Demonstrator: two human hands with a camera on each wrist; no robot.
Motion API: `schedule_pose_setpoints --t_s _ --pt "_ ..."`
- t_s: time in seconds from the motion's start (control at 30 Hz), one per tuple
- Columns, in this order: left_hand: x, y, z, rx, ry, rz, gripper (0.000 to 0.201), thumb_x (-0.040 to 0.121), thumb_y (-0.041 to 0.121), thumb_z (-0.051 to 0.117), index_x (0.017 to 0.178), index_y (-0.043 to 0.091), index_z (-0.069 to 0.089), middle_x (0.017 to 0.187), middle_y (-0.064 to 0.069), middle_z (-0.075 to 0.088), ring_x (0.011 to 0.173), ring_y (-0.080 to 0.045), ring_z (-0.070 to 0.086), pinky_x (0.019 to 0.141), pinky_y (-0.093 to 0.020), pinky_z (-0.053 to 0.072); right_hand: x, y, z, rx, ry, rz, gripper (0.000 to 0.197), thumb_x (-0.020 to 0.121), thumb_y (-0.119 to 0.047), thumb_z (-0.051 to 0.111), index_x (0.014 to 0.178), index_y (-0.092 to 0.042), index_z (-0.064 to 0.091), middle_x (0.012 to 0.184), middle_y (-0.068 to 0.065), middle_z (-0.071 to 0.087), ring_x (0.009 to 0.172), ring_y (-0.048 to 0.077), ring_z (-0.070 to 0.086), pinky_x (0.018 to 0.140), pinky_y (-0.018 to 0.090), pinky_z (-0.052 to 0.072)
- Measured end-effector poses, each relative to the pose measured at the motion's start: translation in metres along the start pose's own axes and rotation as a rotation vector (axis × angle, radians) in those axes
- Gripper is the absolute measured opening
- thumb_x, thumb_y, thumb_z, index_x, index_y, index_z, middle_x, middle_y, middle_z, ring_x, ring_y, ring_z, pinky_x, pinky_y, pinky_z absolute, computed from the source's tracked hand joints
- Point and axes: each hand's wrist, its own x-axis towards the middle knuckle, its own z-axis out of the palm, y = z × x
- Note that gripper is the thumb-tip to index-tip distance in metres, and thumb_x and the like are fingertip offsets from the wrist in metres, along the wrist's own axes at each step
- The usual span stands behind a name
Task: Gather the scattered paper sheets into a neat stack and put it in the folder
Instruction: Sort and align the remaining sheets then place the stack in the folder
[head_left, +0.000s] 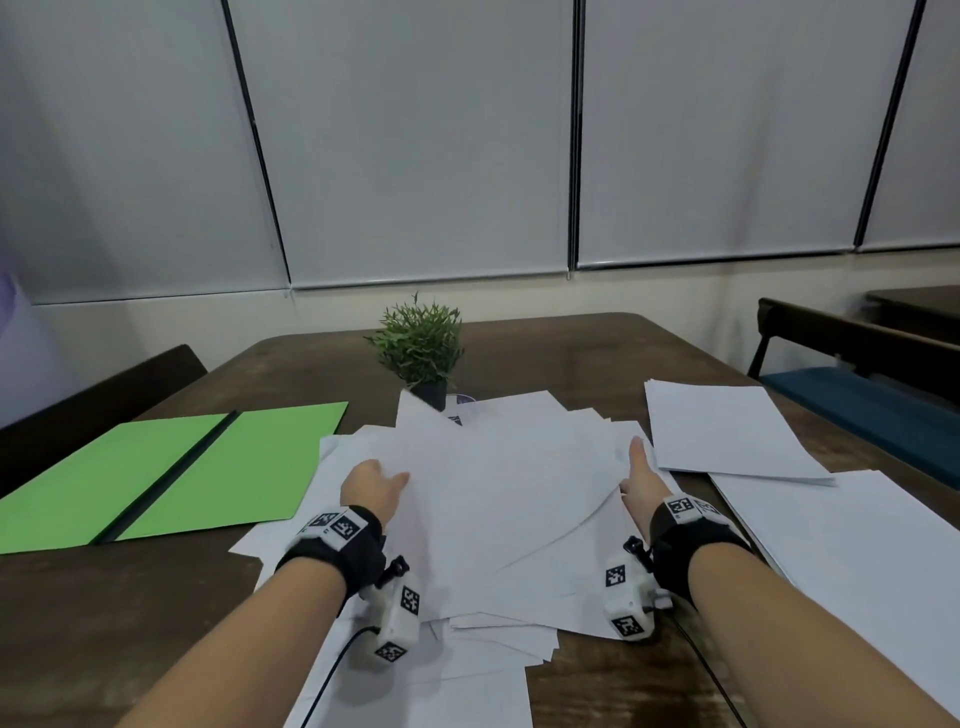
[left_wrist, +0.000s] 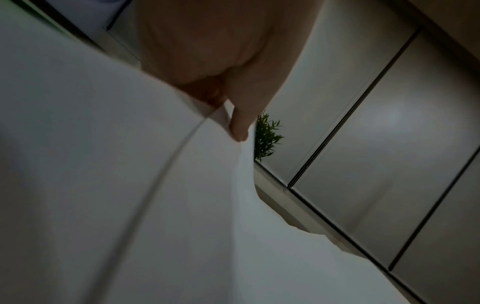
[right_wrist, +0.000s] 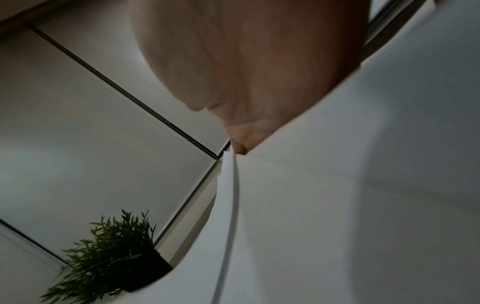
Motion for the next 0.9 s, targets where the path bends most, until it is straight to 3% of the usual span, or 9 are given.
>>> schedule_pose_setpoints --t_s 0.1,0.17,0.23,0.3,0.5,0.57,0.67,0.8,0.9 --pt "0.006 -0.006 0.001 0.001 -0.080 -0.025 0.040 0.089 0.026 0.060 0.056 0.009 0.046 0.068 -0.021 0.057 0.081 -0.038 0.063 0.077 -0.040 0.055 0.006 0.004 0.002 -0.183 -0.054 -0.031 0.105 0.047 -0.090 0.063 0.127 -0.021 0.058 0.132 0.002 0.058 0.118 0.028 0.055 0.105 0.044 0.040" --pt "0.007 -0.003 -0.004 0.010 -0.123 -0.016 0.016 0.084 0.017 0.061 0.075 0.004 0.061 0.084 -0.022 0.067 0.084 -0.037 0.066 0.077 -0.044 0.057 -0.022 -0.008 0.008 -0.326 -0.068 -0.032 0.080 0.066 -0.061 0.076 0.125 -0.011 0.055 0.122 0.007 0.059 0.110 0.030 0.056 0.097 0.039 0.045" --pt "0.005 0.001 -0.011 -0.025 -0.118 -0.008 0.017 0.081 0.009 0.061 0.097 0.009 0.059 0.091 -0.016 0.068 0.076 -0.032 0.069 0.066 -0.040 0.060 -0.035 -0.013 0.011 -0.432 -0.062 -0.024 0.062 0.078 -0.048 0.072 0.121 -0.006 0.056 0.105 0.009 0.060 0.096 0.028 0.057 0.085 0.033 0.044" --pt "0.001 0.010 -0.019 -0.033 -0.099 -0.017 0.013 0.083 0.008 0.056 0.095 0.013 0.055 0.089 -0.011 0.065 0.065 -0.029 0.069 0.058 -0.034 0.059 -0.033 -0.014 0.011 -0.472 -0.058 -0.046 0.064 0.080 -0.052 0.069 0.119 -0.003 0.057 0.087 0.006 0.058 0.081 0.025 0.056 0.082 0.031 0.043" --pt "0.002 0.009 -0.039 -0.196 -0.010 -0.121 0.014 0.085 -0.002 0.046 0.078 0.010 0.050 0.062 -0.009 0.061 0.058 -0.027 0.067 0.066 -0.042 0.060 -0.042 -0.018 0.010 -0.546 -0.029 -0.055 0.074 0.083 -0.062 0.058 0.132 -0.008 0.047 0.120 0.010 0.056 0.112 0.031 0.055 0.100 0.039 0.043" --pt "-0.003 0.009 -0.046 -0.288 -0.006 -0.160 0.007 0.088 -0.001 0.050 0.091 0.004 0.054 0.079 -0.017 0.065 0.073 -0.028 0.069 0.072 -0.040 0.060 -0.042 -0.018 0.009 -0.543 -0.033 -0.056 0.065 0.085 -0.061 0.057 0.126 -0.011 0.052 0.113 0.008 0.057 0.109 0.030 0.056 0.100 0.039 0.043" --pt "-0.019 0.003 -0.051 -0.119 -0.225 -0.199 0.032 0.097 0.038 0.048 0.089 0.009 0.057 0.094 -0.011 0.066 0.093 -0.025 0.066 0.079 -0.026 0.048 -0.046 -0.020 0.010 -0.603 -0.039 -0.070 0.050 0.086 -0.062 0.054 0.097 -0.013 0.054 0.086 0.004 0.058 0.085 0.026 0.058 0.085 0.035 0.045" --pt "-0.027 0.002 -0.048 -0.159 -0.453 -0.333 0.010 0.084 0.001 0.067 0.079 -0.002 0.058 0.068 -0.014 0.071 0.066 -0.023 0.066 0.079 -0.030 0.056 -0.058 -0.025 0.011 -0.654 -0.010 -0.073 0.051 0.087 -0.066 0.049 0.071 -0.017 0.048 0.065 0.001 0.048 0.061 0.020 0.049 0.069 0.032 0.038" --pt "-0.033 0.010 -0.055 0.086 -0.635 -0.390 0.030 0.072 0.022 0.083 0.074 0.005 0.058 0.071 -0.012 0.070 0.053 -0.021 0.057 0.061 -0.026 0.050 -0.062 -0.026 0.011 -0.684 -0.013 -0.083 0.053 0.088 -0.067 0.045 0.086 -0.014 0.054 0.076 0.002 0.055 0.076 0.024 0.055 0.077 0.032 0.040"
